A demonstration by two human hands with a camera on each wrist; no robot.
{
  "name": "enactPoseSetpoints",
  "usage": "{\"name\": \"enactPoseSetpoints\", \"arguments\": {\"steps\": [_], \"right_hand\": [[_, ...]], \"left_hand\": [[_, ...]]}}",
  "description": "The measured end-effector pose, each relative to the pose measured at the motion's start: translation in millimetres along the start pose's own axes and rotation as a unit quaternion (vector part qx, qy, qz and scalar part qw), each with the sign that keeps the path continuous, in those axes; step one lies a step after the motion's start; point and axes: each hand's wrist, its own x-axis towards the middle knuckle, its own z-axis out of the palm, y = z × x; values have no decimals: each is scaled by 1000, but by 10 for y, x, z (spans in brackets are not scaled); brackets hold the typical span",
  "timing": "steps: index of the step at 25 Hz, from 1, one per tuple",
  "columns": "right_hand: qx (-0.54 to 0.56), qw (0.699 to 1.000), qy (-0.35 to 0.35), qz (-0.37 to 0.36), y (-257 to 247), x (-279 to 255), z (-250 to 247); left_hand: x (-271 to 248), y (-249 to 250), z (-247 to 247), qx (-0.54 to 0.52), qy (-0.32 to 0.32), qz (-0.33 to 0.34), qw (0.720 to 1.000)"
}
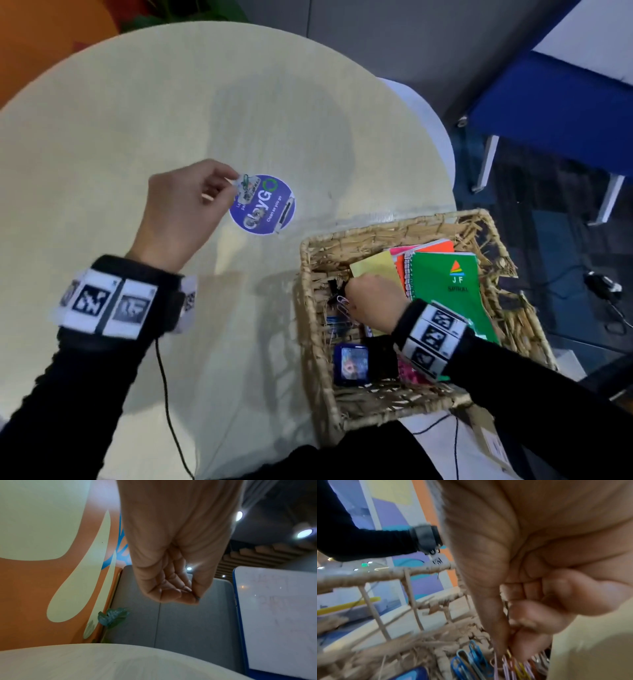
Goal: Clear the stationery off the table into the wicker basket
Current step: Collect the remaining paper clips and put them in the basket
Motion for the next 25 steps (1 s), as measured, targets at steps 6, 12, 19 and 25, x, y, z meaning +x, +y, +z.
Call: {"name": "enactPoseSetpoints", "arguments": {"steps": [6,12,19,25], "right_hand": [[-30,999,10,43,-91,106,93],[124,984,96,82,293,-252,-111],[211,965,134,77,555,-863,0],[243,956,157,40,534,-802,-86]], "left_hand": [[-866,555,223,-2,-118,47,992],[-1178,814,827,217,-314,152,911],[-1265,1044,1293,435,-495,124,742],[-1092,959,1097,295,-394,147,858]]}}
